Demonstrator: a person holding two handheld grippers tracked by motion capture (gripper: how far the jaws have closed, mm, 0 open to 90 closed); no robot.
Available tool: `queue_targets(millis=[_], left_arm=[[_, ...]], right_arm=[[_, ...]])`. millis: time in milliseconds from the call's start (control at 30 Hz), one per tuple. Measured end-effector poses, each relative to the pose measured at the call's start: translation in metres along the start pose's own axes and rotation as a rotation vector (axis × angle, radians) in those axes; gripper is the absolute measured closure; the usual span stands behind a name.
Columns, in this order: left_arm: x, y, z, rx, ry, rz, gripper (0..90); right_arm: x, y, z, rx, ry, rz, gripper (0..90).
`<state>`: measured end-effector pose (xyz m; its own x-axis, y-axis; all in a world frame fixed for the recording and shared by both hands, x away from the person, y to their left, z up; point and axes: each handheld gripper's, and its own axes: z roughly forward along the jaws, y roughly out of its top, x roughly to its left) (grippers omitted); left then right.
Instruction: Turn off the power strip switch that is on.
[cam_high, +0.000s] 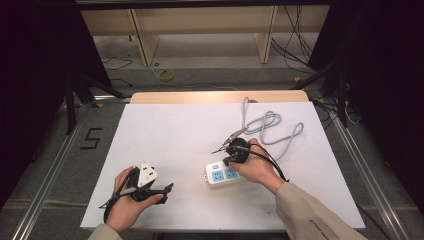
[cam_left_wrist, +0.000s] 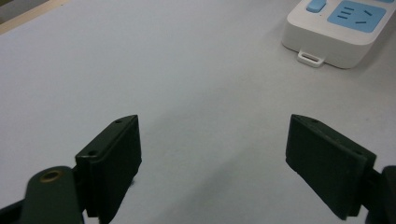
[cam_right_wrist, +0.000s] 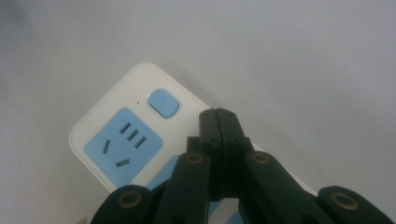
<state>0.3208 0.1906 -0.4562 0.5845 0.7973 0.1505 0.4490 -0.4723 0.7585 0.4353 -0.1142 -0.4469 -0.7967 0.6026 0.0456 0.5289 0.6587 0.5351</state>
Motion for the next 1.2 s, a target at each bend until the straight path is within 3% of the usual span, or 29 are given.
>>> queue_targets(millis=[1200], left_arm=[[-0.0003, 0.0003, 0.0004, 0.002, -0.006, 0.003, 17.9]], right_arm=[[-0.0002, -0.0009, -0.0001, -0.012, 0.001, 0.006, 90.0]])
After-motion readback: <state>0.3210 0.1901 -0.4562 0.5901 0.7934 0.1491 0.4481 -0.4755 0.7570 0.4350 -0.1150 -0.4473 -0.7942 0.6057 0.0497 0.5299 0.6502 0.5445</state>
